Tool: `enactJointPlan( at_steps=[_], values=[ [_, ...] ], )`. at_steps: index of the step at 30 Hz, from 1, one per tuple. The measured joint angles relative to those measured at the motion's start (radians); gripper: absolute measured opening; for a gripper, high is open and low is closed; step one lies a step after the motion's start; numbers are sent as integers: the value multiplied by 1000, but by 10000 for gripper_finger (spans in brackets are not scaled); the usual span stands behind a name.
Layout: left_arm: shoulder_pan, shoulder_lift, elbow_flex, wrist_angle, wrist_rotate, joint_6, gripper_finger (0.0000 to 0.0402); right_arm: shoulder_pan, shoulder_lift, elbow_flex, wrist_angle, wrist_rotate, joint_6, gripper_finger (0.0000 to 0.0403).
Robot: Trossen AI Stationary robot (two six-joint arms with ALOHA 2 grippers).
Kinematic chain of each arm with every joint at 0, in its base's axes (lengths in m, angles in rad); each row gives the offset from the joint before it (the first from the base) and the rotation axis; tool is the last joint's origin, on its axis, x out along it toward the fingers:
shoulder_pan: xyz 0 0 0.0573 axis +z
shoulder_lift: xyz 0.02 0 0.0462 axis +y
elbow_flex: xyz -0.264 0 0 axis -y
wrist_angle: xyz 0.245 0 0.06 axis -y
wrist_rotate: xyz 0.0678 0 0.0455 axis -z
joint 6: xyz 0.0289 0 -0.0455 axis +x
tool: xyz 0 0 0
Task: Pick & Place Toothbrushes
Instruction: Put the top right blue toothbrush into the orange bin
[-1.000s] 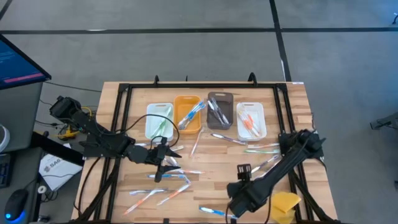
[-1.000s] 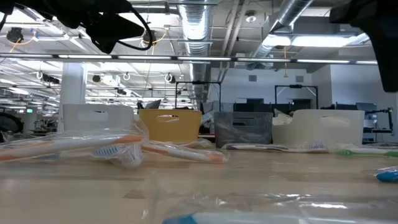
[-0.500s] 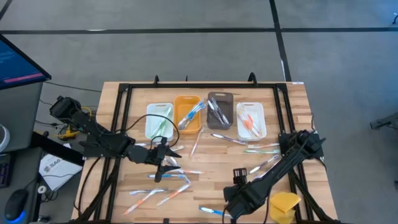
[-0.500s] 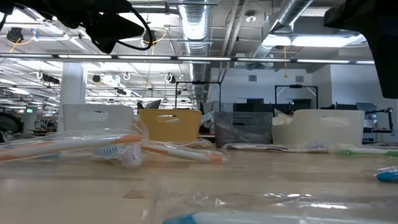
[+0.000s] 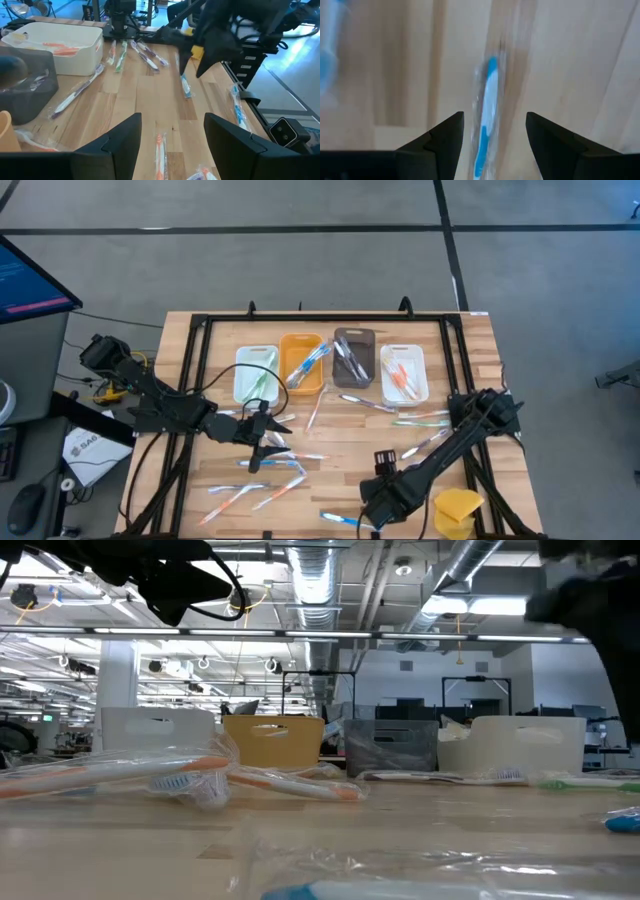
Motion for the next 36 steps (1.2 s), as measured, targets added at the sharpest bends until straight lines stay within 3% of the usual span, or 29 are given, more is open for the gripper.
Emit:
enactJointPlan(
  at_steps=[15, 24, 29, 36],
  values=[
    [0, 0, 0, 0, 0, 0, 209, -63, -14, -219, 251, -114, 18, 209],
    [0, 0, 0, 0, 0, 0, 209, -104, -16, -239, 271, -140, 34, 204],
    [0, 0, 0, 0, 0, 0, 209, -124, -16, -240, 267, -169, 38, 162],
    [0, 0, 0, 0, 0, 0, 209, -138, -16, -241, 252, -171, 39, 50]
  ],
)
